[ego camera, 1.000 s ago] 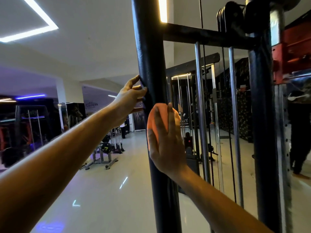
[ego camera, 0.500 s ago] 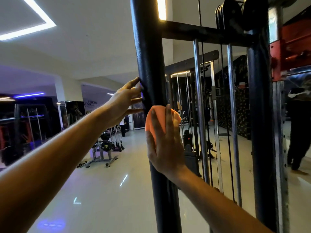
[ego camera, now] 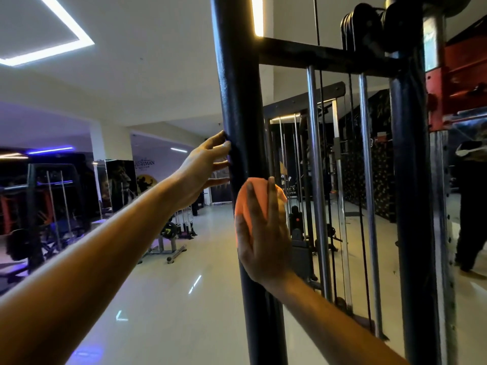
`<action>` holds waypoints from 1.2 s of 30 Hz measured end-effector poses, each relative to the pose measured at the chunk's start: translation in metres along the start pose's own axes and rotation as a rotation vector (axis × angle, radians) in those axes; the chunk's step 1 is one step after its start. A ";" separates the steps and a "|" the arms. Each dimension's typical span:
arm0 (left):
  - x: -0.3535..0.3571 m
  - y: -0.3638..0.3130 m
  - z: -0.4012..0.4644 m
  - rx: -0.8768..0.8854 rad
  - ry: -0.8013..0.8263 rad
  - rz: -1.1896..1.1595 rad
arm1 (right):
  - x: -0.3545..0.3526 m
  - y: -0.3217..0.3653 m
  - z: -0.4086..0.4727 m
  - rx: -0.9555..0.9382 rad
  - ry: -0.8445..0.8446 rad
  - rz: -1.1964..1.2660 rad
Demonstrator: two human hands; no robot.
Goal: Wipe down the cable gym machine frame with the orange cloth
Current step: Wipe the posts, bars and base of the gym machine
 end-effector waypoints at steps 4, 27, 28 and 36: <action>0.003 0.007 0.000 0.007 0.004 0.010 | -0.010 0.018 0.034 -0.134 -0.092 0.014; 0.024 0.080 -0.029 0.000 -0.012 -0.083 | 0.008 -0.012 -0.027 0.084 -0.031 0.053; 0.025 0.085 -0.032 -0.006 -0.010 -0.089 | 0.011 -0.016 -0.050 0.085 -0.002 0.053; 0.037 0.108 -0.047 -0.036 -0.001 -0.118 | 0.011 -0.022 -0.064 0.138 0.025 0.128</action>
Point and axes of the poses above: each hand's wrist, its own z-axis towards the middle knuckle, its own x-axis out of the palm, y = z × x, the point moved 6 cm from there along z, towards the middle knuckle, and after that the axes turned 2 degrees about z, right-handed, at the moved point
